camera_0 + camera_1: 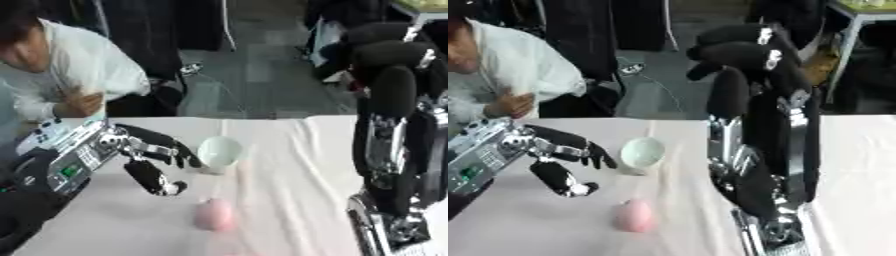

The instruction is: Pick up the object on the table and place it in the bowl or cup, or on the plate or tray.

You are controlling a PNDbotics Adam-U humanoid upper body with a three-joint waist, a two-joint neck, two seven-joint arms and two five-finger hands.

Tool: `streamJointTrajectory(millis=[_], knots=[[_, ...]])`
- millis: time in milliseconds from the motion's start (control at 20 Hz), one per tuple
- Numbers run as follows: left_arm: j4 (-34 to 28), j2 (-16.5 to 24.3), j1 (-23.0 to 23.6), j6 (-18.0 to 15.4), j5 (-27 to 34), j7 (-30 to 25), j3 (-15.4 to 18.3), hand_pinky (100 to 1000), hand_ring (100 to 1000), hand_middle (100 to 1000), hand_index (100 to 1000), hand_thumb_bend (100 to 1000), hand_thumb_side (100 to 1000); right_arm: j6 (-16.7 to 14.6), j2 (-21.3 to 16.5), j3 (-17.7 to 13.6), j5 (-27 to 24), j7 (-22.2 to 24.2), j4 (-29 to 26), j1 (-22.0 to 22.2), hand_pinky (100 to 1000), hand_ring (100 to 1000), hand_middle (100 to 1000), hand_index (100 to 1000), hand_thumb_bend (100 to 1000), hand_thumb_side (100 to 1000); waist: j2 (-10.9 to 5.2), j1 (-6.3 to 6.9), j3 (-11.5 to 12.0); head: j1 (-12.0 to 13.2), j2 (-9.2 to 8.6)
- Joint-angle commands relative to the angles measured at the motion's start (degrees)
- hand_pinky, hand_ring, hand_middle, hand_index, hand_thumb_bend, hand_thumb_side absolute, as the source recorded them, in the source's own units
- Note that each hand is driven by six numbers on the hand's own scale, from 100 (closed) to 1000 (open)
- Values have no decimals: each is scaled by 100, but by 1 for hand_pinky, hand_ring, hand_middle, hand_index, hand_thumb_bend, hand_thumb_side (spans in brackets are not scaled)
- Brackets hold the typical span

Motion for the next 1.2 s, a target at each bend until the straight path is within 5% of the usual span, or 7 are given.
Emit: streamJointTrajectory(millis=[50, 200, 350, 1200], knots=[[148, -15, -157, -36, 115, -73, -120, 859, 880, 941, 1000, 853, 669, 24, 72, 21, 44, -99, -80, -50, 496, 607, 620, 639, 100, 489, -70, 16, -15, 43, -52], [255, -122, -179, -95, 139, -75, -204, 882, 892, 946, 1000, 998, 896, 35, 95, 37, 45, -105, -86, -51, 496, 607, 620, 639, 100, 490, -62, 19, -41, 68, -49], [294, -196, -203, -198, 24, -76, -217, 901, 898, 940, 1000, 1000, 983, 43, 113, 41, 39, -110, -98, -51, 496, 607, 620, 640, 100, 490, -54, 22, -60, 83, -30], [581, -672, -266, -1174, -1842, 612, 10, 942, 930, 929, 999, 1000, 966, 64, 196, 72, 1, -103, -147, -41, 498, 606, 619, 640, 100, 489, -47, 37, -141, 87, 67]])
